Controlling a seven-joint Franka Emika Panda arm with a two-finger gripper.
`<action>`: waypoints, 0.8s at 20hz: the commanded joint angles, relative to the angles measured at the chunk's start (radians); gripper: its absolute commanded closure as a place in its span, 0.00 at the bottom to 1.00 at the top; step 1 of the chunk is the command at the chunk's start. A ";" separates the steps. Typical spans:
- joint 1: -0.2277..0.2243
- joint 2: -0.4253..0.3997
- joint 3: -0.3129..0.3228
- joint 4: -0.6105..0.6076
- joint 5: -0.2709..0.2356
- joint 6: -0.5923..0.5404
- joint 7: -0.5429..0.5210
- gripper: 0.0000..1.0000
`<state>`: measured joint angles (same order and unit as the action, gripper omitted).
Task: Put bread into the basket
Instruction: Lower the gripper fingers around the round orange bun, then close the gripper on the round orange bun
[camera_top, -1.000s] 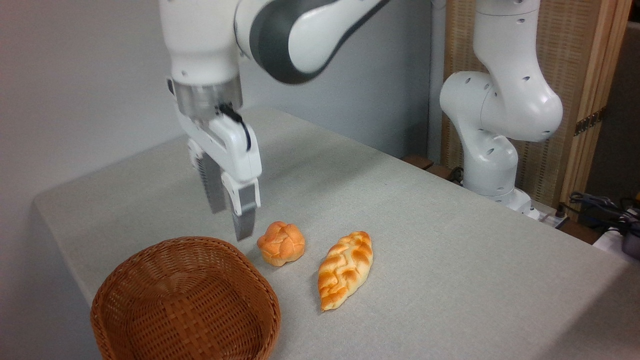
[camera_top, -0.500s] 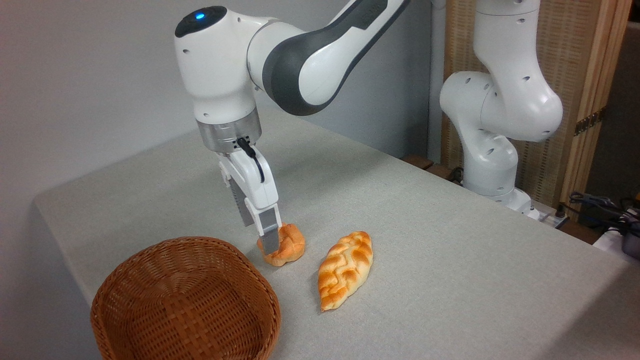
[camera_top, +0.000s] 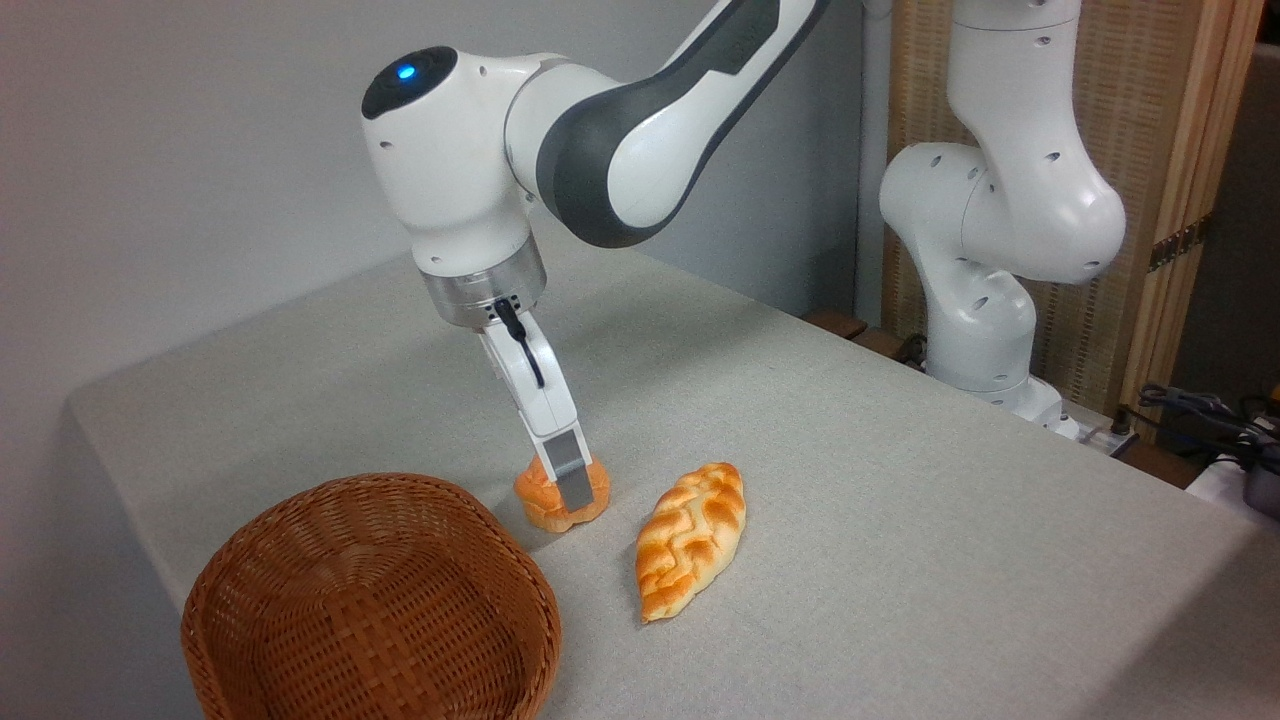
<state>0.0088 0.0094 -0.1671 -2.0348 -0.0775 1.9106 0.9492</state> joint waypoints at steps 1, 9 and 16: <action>0.003 -0.019 -0.003 -0.025 0.010 -0.002 0.028 0.18; 0.002 -0.019 -0.005 -0.030 0.010 0.002 0.029 0.77; 0.002 -0.017 -0.005 -0.030 0.010 0.005 0.031 0.85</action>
<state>0.0086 0.0093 -0.1693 -2.0465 -0.0768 1.9111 0.9604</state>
